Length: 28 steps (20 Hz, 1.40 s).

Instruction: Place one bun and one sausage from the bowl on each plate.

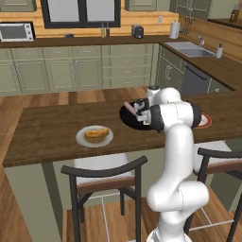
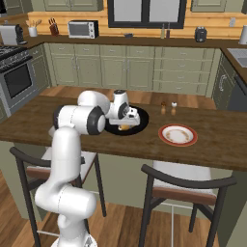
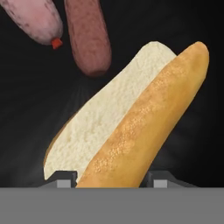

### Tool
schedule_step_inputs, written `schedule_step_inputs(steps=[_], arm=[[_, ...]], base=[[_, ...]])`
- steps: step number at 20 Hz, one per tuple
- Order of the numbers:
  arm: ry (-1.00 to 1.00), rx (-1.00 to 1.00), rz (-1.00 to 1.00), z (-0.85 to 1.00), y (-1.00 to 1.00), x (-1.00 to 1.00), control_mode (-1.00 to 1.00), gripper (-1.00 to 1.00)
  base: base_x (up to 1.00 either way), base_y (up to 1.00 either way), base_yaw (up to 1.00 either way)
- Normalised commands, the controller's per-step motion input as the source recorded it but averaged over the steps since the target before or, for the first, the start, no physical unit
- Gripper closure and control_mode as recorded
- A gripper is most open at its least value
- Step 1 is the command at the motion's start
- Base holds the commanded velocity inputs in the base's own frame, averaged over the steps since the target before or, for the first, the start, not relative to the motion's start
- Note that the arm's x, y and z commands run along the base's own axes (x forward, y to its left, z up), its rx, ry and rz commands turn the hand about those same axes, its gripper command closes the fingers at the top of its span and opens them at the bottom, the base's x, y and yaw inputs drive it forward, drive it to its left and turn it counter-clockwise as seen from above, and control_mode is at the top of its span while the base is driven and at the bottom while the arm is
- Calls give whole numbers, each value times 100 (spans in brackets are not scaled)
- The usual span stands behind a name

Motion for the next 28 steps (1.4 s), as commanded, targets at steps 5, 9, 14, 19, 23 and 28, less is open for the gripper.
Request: schedule_step_inputs(steps=[5,9,14,19,23,28], arm=[[-5,0,0,75,-22,-71,-100,100],[-14,0,0,81,-43,-98,-100,100],[-15,-1,1,52,-76,-78,-100,100],[-11,-1,12,21,-95,-20,-100,100],[-3,0,13,24,-88,6,-100,100],[11,-1,12,7,-79,18,-100,100]], base=[[0,0,0],[0,0,0],[0,0,0],[0,0,0],[0,0,0],[0,0,0]])
